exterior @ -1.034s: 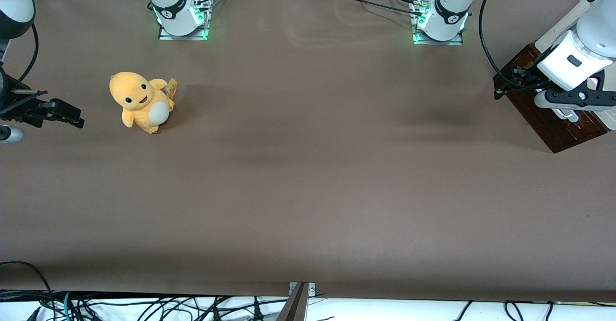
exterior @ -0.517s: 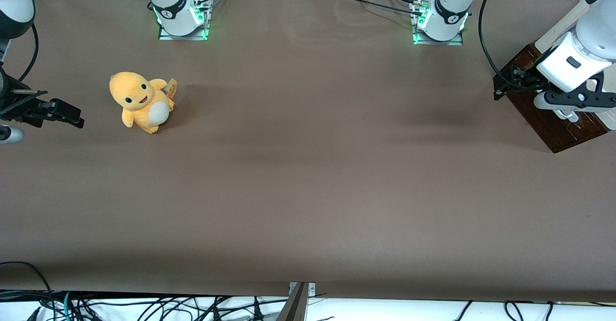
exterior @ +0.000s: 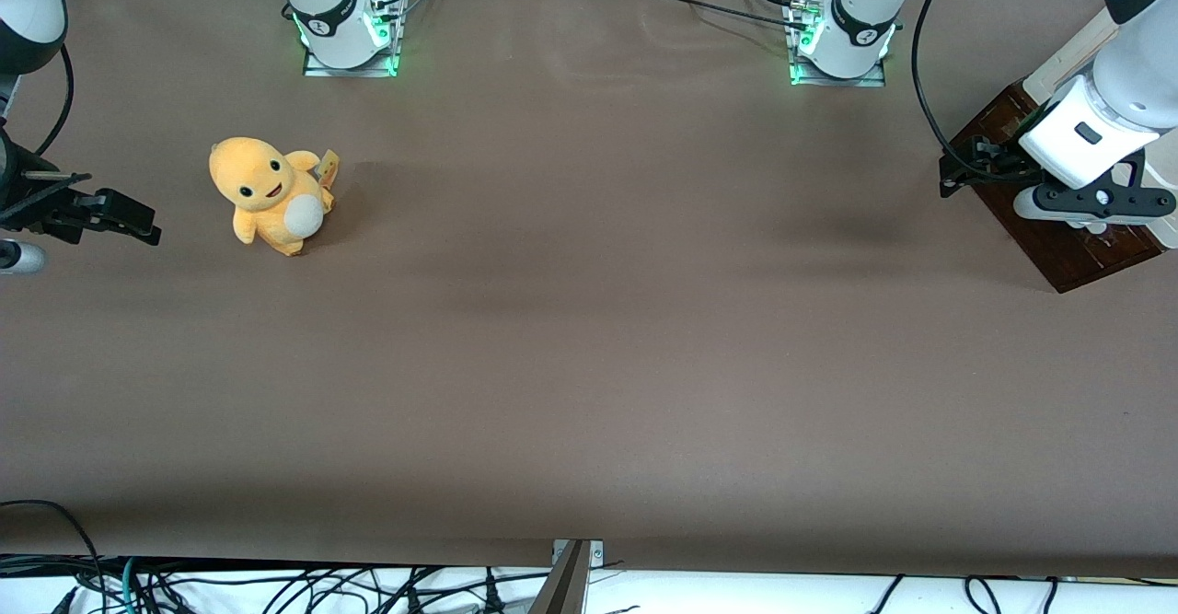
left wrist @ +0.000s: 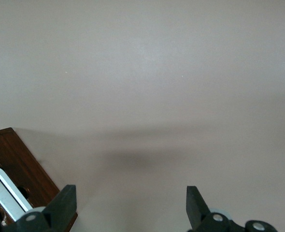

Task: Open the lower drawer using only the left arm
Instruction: 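Lower the open left gripper onto the lower drawer's white bar handle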

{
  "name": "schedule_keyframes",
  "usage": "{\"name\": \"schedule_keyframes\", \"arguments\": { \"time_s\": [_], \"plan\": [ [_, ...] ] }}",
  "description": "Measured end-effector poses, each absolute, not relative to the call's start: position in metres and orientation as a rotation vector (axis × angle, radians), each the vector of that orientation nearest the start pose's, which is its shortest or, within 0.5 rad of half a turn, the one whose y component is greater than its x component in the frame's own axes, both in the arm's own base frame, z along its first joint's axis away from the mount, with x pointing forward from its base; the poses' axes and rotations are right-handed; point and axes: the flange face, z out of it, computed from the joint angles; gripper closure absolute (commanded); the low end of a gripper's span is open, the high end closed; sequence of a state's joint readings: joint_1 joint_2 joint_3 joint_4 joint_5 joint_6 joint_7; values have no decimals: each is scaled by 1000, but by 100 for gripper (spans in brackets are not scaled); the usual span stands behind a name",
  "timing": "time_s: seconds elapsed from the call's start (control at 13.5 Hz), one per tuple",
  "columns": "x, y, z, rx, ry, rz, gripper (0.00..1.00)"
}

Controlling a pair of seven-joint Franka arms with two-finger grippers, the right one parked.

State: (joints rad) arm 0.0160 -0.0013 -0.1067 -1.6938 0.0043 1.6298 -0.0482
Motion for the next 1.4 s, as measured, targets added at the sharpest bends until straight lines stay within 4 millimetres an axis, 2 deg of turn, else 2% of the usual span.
{"name": "schedule_keyframes", "arguments": {
  "time_s": [0.37, 1.11, 1.4],
  "plan": [
    [553, -50, 569, -3130, 68, 110, 0],
    [564, -46, 547, -3130, 51, 174, 0],
    [560, -48, 546, -3017, -36, 202, 0]
  ]
}}
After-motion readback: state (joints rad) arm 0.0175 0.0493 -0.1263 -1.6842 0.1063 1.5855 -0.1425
